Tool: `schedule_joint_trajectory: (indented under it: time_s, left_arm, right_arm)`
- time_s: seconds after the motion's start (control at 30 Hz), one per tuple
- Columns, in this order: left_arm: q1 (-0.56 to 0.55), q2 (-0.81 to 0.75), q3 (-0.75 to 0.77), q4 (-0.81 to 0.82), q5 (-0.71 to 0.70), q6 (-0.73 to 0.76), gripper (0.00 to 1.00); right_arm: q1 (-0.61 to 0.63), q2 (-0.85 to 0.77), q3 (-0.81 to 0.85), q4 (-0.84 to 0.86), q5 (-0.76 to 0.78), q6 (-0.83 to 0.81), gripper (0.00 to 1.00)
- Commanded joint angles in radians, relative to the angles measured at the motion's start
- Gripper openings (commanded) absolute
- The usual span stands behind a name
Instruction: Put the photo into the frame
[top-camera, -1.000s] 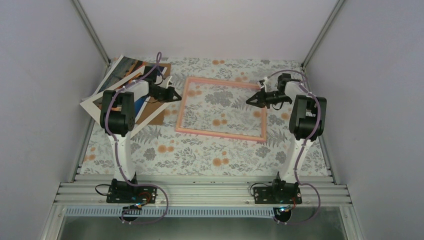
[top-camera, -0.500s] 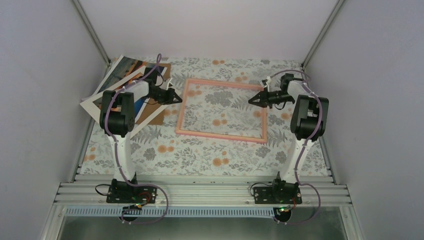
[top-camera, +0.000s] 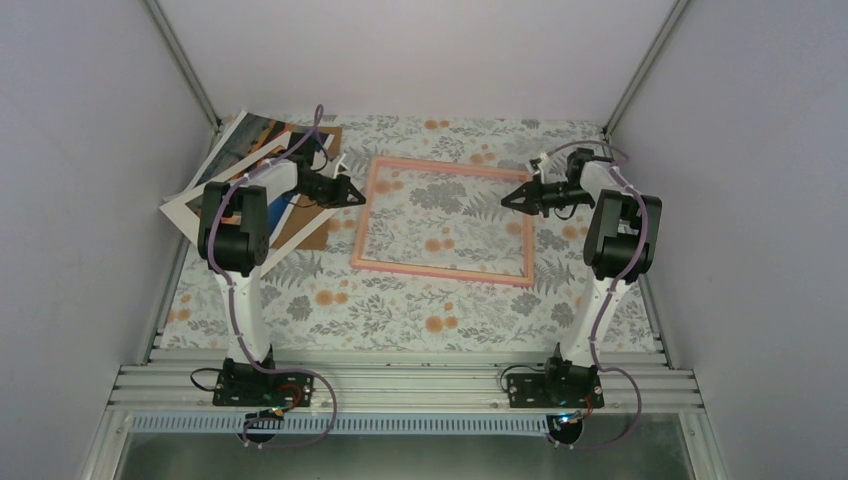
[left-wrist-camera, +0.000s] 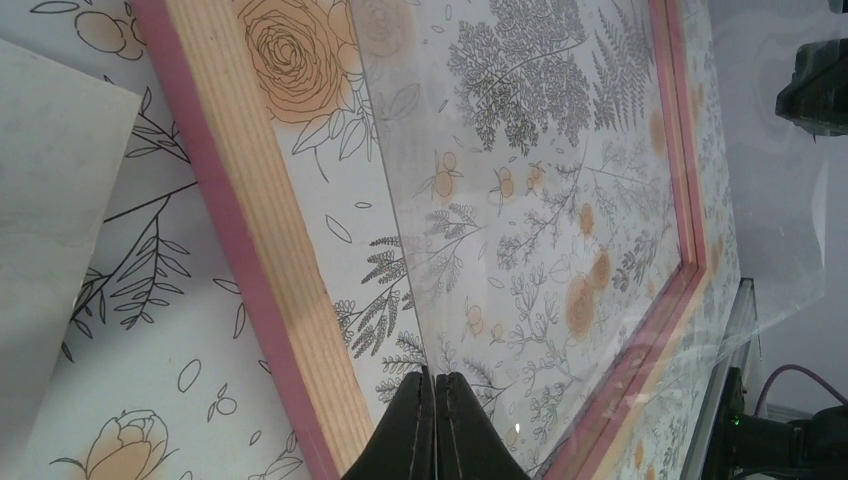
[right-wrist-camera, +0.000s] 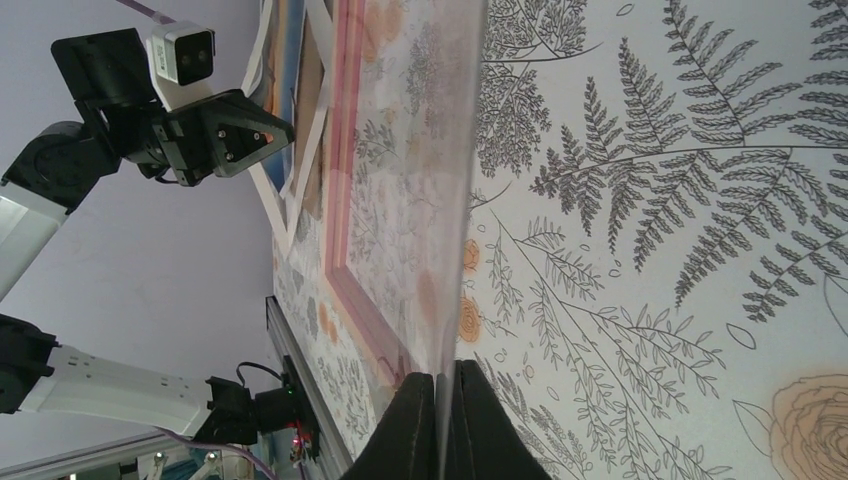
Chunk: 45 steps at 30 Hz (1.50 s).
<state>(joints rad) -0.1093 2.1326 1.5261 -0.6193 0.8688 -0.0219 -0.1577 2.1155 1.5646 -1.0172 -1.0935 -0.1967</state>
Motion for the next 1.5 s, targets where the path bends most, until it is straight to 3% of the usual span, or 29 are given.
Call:
schedule_joint_trajectory:
  time_s: [0.0,0.53,1.47]
  left_arm:
    - [-0.009,-0.005,0.019,-0.021,0.007,0.022,0.02]
    - [-0.043,0.021,0.014,0.016,-0.030,-0.001,0.02]
    - [-0.043,-0.053,-0.075,0.122,0.019,0.000,0.02]
  right_arm:
    - [-0.012,0.025,0.012,-0.027,0.004,-0.040,0.04]
    - [-0.012,0.055,0.005,0.062,0.066,-0.015,0.04]
    - [-0.033,-0.019,-0.030,0.062,0.047,-0.181,0.04]
